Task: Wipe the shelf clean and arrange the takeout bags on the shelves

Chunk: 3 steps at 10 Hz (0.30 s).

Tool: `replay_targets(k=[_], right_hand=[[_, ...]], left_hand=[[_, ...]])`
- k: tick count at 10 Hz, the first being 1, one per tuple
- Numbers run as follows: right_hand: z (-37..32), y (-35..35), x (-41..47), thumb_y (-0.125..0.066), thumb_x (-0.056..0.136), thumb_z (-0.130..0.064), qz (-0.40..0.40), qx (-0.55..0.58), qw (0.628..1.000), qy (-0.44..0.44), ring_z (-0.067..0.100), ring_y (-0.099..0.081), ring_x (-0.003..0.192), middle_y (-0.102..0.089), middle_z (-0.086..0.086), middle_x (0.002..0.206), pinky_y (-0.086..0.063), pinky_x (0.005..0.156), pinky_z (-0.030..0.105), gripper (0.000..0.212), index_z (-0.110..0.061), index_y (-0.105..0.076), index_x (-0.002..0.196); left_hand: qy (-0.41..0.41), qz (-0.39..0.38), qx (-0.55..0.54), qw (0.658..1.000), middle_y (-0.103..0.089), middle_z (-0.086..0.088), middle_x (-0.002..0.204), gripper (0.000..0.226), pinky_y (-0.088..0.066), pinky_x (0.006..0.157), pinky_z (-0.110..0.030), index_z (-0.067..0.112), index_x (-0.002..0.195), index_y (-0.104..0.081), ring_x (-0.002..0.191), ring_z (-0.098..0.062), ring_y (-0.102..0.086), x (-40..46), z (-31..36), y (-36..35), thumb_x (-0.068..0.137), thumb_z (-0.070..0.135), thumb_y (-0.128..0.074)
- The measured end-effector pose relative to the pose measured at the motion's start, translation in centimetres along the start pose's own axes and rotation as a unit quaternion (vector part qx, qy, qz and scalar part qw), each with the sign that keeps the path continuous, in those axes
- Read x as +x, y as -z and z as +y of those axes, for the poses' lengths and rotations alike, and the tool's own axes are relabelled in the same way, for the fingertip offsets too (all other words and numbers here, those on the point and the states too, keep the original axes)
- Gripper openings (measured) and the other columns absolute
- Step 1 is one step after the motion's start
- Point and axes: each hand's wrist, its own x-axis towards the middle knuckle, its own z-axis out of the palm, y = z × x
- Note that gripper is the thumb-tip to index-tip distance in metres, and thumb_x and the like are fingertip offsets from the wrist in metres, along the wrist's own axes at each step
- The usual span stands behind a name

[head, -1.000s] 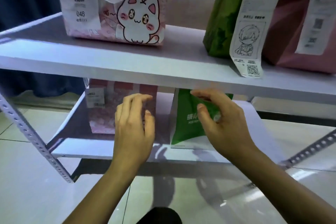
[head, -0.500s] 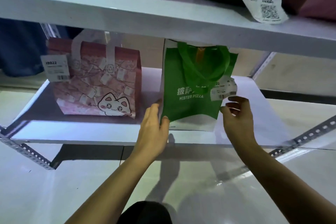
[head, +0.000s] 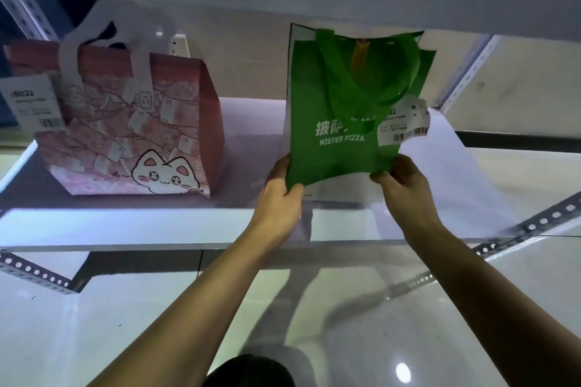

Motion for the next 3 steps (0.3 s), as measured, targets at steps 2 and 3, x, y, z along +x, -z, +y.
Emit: replay_targets(k=[2, 3], right_hand=[[2.3, 1.3, 1.8, -0.061, 0.088, -0.006, 0.035, 0.026, 0.999, 0.000, -0.010, -0.065, 0.090, -0.072, -0.020, 0.098, -0.047, 0.068, 0.002, 0.031, -0.020, -0.064, 0.116], [2.2, 1.3, 2.1, -0.062, 0.089, -0.009, 0.085, 0.047, 0.995, -0.034, 0.002, -0.066, 0.100, -0.072, -0.012, 0.108, -0.046, 0.070, 0.000, 0.033, -0.014, -0.065, 0.122]], left_hand=[[-0.009, -0.010, 0.018, 1.000, -0.061, 0.009, 0.124, 0.052, -0.045, 0.068, -0.008, 0.038, 0.141, -0.042, 0.091, 0.008, -0.060, 1.3, -0.2, -2.3, 0.096, 0.013, -0.049], [-0.009, 0.015, 0.029, 0.999, -0.061, 0.009, 0.125, 0.050, -0.048, 0.079, -0.016, 0.036, 0.142, -0.043, 0.092, 0.006, -0.058, 1.4, 0.3, -1.3, 0.096, 0.017, -0.051]])
